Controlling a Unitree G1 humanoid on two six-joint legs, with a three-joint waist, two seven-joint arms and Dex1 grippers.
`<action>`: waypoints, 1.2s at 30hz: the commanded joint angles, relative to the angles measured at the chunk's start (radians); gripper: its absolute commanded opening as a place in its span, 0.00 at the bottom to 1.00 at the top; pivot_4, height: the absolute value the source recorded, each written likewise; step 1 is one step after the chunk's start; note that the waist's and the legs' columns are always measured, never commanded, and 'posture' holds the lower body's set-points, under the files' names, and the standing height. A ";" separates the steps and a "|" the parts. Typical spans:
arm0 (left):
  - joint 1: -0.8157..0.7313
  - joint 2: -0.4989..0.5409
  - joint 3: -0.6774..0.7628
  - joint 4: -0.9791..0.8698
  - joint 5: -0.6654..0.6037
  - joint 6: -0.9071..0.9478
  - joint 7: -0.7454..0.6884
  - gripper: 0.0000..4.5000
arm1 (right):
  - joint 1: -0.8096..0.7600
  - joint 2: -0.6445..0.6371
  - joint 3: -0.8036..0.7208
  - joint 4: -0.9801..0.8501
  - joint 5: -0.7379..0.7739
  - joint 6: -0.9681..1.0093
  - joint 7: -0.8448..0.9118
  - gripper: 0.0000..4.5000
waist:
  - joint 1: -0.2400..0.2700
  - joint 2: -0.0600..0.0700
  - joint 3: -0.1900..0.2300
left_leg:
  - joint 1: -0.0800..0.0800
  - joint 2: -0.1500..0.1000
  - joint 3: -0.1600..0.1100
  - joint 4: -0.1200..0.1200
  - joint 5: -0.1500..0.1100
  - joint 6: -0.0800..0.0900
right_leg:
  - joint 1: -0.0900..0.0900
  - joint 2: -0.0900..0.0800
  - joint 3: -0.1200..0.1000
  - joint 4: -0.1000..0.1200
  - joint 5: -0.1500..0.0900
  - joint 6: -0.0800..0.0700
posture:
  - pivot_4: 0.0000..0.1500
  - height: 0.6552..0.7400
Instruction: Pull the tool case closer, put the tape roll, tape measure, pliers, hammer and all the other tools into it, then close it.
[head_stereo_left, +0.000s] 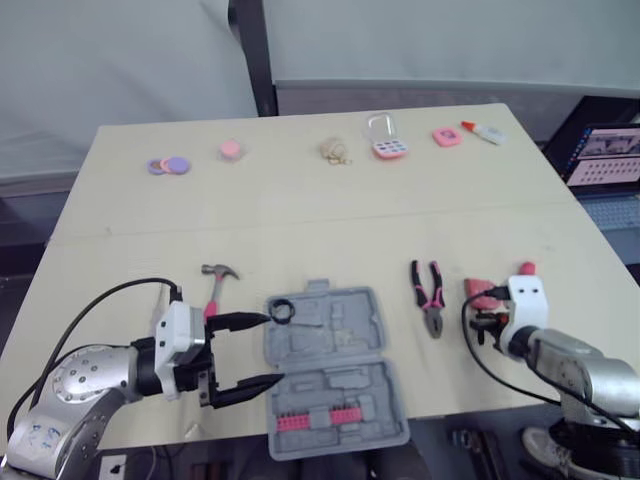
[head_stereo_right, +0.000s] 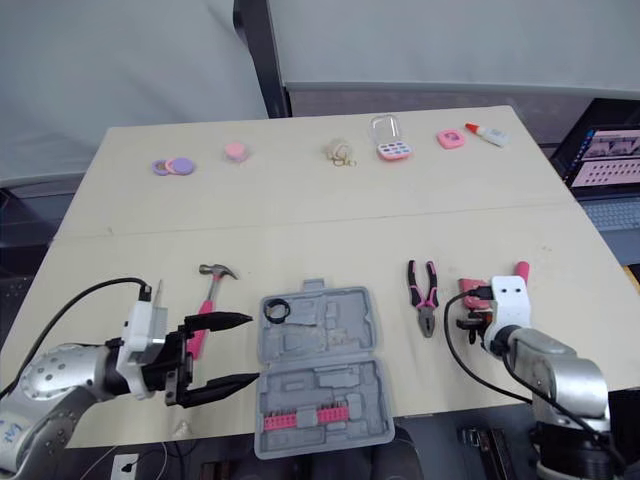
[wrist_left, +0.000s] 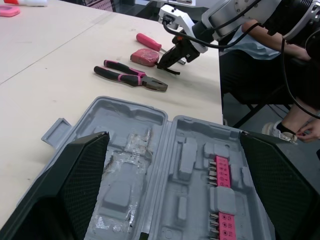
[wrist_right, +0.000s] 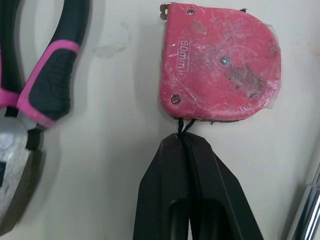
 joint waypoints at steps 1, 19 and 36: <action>-0.005 -0.006 -0.010 0.003 -0.003 -0.025 -0.022 1.00 | 0.058 0.019 -0.012 -0.078 0.019 0.067 -0.009 0.01 | 0.000 0.000 0.000 | 0.000 0.000 0.000 0.000 0.000 0.000 | 0.000 0.000 0.000 0.000 0.000 0.000 | 1.00 1.00; -0.060 0.004 -0.061 0.037 -0.002 -0.006 -0.051 1.00 | 0.256 0.138 -0.078 -0.387 0.028 0.250 -0.028 0.01 | 0.001 0.000 0.000 | 0.000 0.000 -0.001 -0.002 0.000 -0.001 | -0.001 0.000 0.000 0.000 0.000 0.000 | 1.00 1.00; -0.077 0.001 -0.070 0.025 -0.006 0.021 -0.043 1.00 | 0.323 0.178 -0.096 -0.471 0.030 0.309 -0.019 0.01 | 0.000 0.000 0.000 | 0.000 0.000 -0.001 -0.003 0.000 -0.001 | -0.001 0.000 0.001 -0.001 0.000 0.000 | 1.00 1.00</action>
